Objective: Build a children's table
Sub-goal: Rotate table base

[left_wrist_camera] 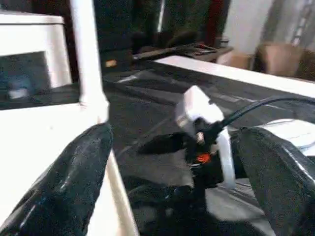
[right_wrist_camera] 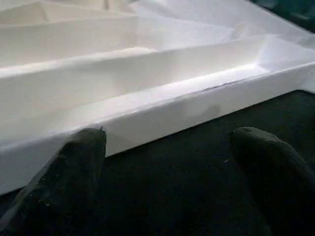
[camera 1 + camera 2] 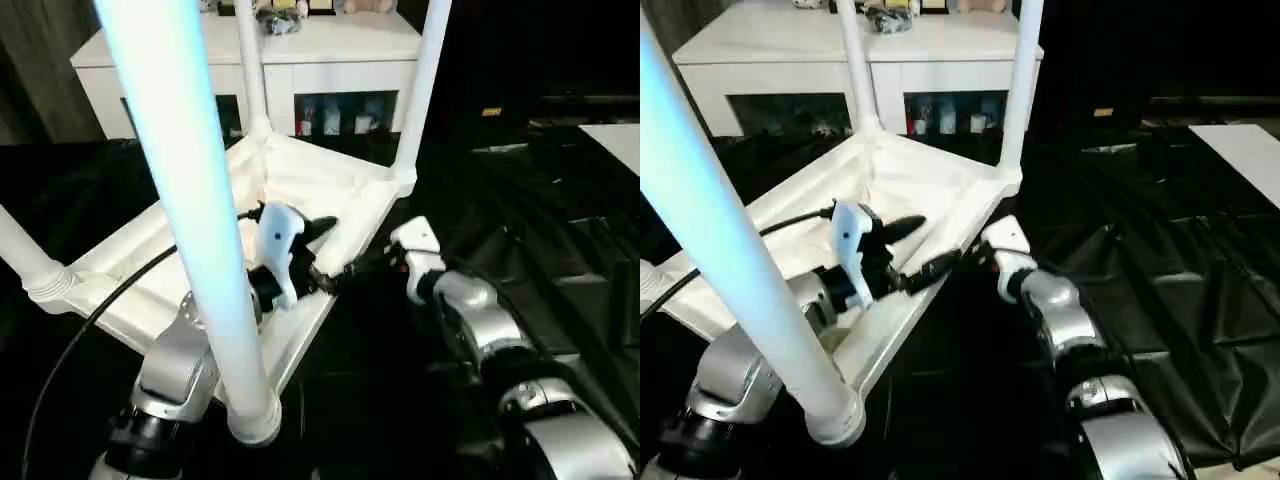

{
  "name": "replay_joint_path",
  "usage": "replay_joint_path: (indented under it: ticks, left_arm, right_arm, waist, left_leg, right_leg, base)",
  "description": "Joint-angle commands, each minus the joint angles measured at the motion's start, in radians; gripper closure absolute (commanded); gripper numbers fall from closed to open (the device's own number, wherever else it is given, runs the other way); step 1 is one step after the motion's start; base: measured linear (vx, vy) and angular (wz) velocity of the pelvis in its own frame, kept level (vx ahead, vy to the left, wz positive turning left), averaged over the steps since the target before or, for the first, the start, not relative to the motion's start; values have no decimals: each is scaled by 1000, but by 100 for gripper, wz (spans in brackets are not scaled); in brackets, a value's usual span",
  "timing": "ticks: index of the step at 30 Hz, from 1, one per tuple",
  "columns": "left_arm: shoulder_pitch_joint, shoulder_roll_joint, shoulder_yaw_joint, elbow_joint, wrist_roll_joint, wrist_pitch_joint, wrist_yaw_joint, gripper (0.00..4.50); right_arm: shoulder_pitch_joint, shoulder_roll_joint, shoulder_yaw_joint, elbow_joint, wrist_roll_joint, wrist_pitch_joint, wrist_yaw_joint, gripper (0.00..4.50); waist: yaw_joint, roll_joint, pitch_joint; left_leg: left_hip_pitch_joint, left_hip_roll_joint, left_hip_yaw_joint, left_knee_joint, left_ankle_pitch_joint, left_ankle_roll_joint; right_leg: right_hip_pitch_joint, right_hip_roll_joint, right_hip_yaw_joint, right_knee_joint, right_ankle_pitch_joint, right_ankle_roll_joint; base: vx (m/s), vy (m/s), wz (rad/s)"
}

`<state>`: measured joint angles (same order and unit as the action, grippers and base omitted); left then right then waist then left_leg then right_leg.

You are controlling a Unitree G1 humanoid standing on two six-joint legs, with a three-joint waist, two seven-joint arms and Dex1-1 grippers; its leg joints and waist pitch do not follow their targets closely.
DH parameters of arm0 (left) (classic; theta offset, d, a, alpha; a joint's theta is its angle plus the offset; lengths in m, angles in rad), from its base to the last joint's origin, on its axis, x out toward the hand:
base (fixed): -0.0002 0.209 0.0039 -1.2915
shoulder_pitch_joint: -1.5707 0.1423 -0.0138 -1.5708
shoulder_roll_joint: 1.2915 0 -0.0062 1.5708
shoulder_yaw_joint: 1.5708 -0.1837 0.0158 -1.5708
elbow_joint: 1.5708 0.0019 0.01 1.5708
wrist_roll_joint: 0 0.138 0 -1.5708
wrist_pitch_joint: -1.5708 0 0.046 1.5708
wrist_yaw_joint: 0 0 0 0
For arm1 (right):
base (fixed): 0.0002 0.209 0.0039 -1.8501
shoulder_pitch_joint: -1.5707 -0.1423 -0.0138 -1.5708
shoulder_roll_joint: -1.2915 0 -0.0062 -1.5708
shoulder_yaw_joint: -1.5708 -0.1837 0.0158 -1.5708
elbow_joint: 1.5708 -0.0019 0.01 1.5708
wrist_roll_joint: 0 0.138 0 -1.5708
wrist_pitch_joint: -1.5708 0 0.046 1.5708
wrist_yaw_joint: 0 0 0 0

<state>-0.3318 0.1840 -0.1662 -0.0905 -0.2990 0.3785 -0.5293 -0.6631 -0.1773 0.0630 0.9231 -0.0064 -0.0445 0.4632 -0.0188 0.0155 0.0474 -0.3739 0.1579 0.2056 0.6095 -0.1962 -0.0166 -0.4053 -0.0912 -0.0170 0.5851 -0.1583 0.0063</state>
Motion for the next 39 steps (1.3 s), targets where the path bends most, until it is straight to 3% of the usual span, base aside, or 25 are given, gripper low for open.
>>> replay_joint_path:
  ticks: [1, 5, 9, 13, 18, 20, 22, 26, 31, 33, 38, 39]
  left_arm:
    - [-15, 3, 41, 31, 1, -28, 13, 1]
    - [-7, 28, 98, 76, -36, -69, -29, 1]
    - [39, 135, 173, 134, -77, -122, -161, 1]
    - [82, 246, 208, 146, -82, -107, -254, 1]
    - [169, 442, 256, 138, -89, -53, -382, 1]
    - [183, 469, 273, 136, -96, -42, -400, 1]
    - [226, 534, 335, 123, -120, -13, -439, 1]
    - [311, 628, 452, 125, -161, -10, -488, 1]
    - [410, 686, 506, 96, -183, 20, -558, 1]
    - [452, 699, 506, 64, -194, 45, -585, 1]
    - [541, 715, 504, -39, -247, 122, -606, 1]
    - [598, 737, 495, -101, -284, 172, -634, 1]
  right_arm:
    - [-28, -19, -33, 9, 17, -14, -10, 14]
    - [-45, -40, -50, 34, 26, -32, -3, 14]
    - [-38, -60, -56, 41, 31, -50, 18, 14]
    - [-21, -60, -57, 19, 35, -51, 44, 14]
    - [-5, -54, -49, 3, 33, -56, 64, 14]
    - [-5, -52, -49, 6, 31, -58, 63, 14]
    - [-5, -45, -48, 13, 26, -60, 55, 14]
    - [-8, -35, -47, 18, 25, -59, 49, 14]
    - [-15, -29, -44, 26, 21, -58, 46, 14]
    - [-23, -26, -46, 33, 19, -57, 40, 14]
    - [-29, -18, -45, 41, 15, -57, 30, 14]
    - [-32, -14, -42, 47, 13, -59, 30, 14]
  waist:
    - [7, -10, -66]
    - [11, -12, -69]
    - [11, -11, -70]
    - [21, -5, -73]
    - [25, -1, -64]
    - [26, 4, -62]
    - [27, 4, -60]
    - [30, 1, -59]
    - [29, -2, -54]
    - [34, 2, -54]
    - [36, -3, -50]
    - [37, -3, -50]
  left_leg:
    - [16, 55, -28, -77, -286, 26]
    - [14, 53, -26, -73, -233, 56]
    - [11, 51, -25, -70, -204, 76]
    - [11, 55, -22, -65, -145, 101]
    - [17, 59, -24, -78, -238, 52]
    - [23, 59, -23, -81, -270, 27]
    - [25, 59, -24, -85, -315, 0]
    - [25, 59, -24, -89, -331, -15]
    - [26, 62, -25, -96, -373, -31]
    - [28, 65, -24, -97, -366, -34]
    - [27, 65, -25, -100, -400, -44]
    - [28, 65, -26, -100, -414, -51]
  right_leg:
    - [33, -36, 17, -58, -239, -239]
    - [36, -37, 15, -51, -184, -261]
    - [36, -36, 15, -45, -170, -268]
    - [31, -34, 15, -33, -90, -291]
    - [25, -31, 15, -36, -199, -268]
    - [19, -29, 16, -38, -218, -264]
    - [15, -29, 18, -40, -238, -258]
    - [13, -30, 19, -39, -246, -248]
    - [10, -30, 20, -43, -291, -229]
    - [6, -30, 22, -43, -273, -235]
    - [4, -30, 23, -46, -310, -225]
    - [3, -31, 24, -46, -321, -219]
  base:
    - [0, 0, 0]
    - [0, 0, 0]
    - [0, 0, 0]
    - [0, 0, 0]
    - [0, 0, 0]
    - [0, 0, 0]
    - [0, 0, 0]
    - [0, 0, 0]
    - [0, 0, 0]
    - [0, 0, 0]
    - [0, 0, 0]
    - [0, 0, 0]
